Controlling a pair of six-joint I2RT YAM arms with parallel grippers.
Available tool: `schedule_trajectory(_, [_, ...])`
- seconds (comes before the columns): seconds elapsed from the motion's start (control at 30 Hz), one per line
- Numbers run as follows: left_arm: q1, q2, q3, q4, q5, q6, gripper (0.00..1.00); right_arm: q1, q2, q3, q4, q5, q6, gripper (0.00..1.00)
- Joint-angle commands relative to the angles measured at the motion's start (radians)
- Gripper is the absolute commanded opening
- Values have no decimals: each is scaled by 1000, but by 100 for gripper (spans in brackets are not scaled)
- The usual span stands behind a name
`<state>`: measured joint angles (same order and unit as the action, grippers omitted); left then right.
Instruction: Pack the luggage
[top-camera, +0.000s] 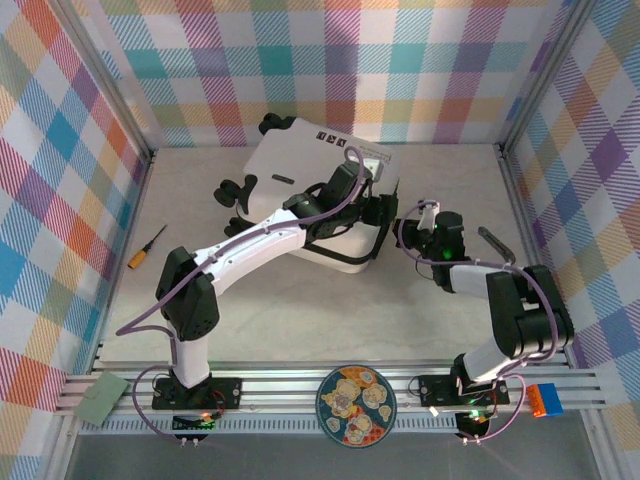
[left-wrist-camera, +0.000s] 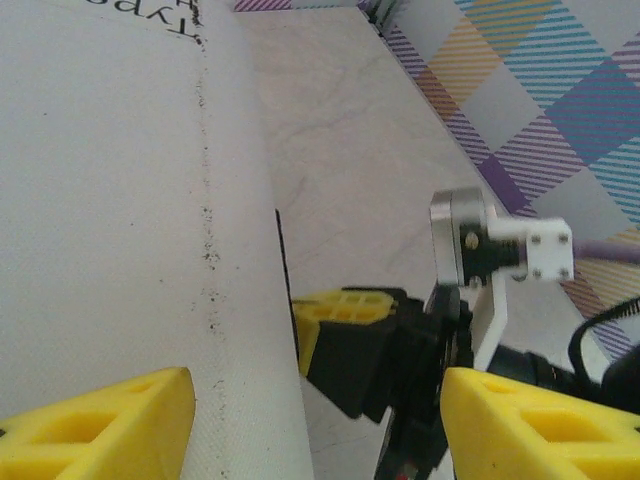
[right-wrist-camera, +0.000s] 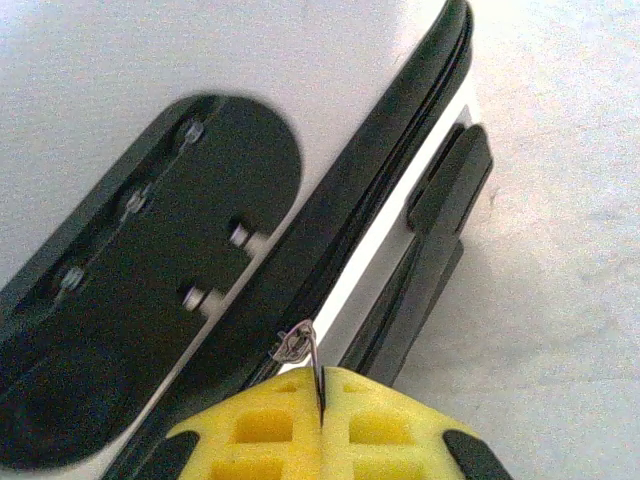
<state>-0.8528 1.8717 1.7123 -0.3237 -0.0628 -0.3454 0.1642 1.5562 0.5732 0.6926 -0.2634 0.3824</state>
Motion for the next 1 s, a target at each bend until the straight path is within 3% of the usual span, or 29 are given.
schedule_trajectory(0.0, [7,-25,-57,-86,-33,-27,66,-75,48,79,-1,64,10,0])
schedule_trajectory(0.57, [8,-76,-144,-77,-19,-27,64,-198,427,591,-112,4,52,0])
schedule_trajectory(0.7, [7,-91,-163,-77,-19,-26,64,-198,407,577,-107,-42,35,0])
schedule_trajectory(0.97, [7,-173,-223,-93,-2,-4,64,-165,288,381,-10,-53,20,0])
